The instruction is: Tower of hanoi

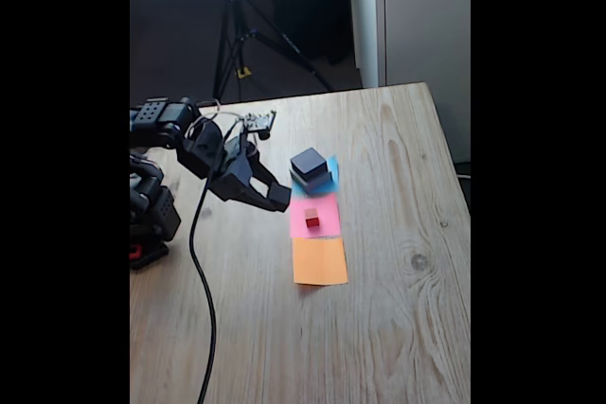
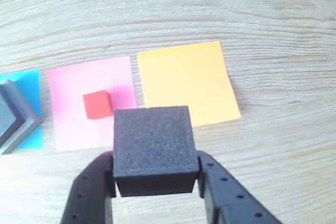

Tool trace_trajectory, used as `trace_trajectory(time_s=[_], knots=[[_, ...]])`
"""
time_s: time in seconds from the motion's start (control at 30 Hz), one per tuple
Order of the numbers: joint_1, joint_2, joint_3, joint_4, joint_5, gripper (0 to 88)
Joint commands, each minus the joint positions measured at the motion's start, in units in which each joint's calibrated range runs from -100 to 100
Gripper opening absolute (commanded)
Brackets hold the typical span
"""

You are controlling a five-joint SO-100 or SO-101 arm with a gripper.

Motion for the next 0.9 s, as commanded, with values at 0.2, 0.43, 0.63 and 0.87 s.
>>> trace_trajectory(time_s=[0.2,0.43,0.63,0.87], knots=[[-13.09,-9.56,-18.81,18.29,0.87,5.4],[-19.45,-14.48,-21.99,24.28,0.87,5.6],[-22.71,-18.49,-10.99,17.15,-0.47,6.3],[-24.46,-27.58,19.56,-9.80,0.87,6.1]])
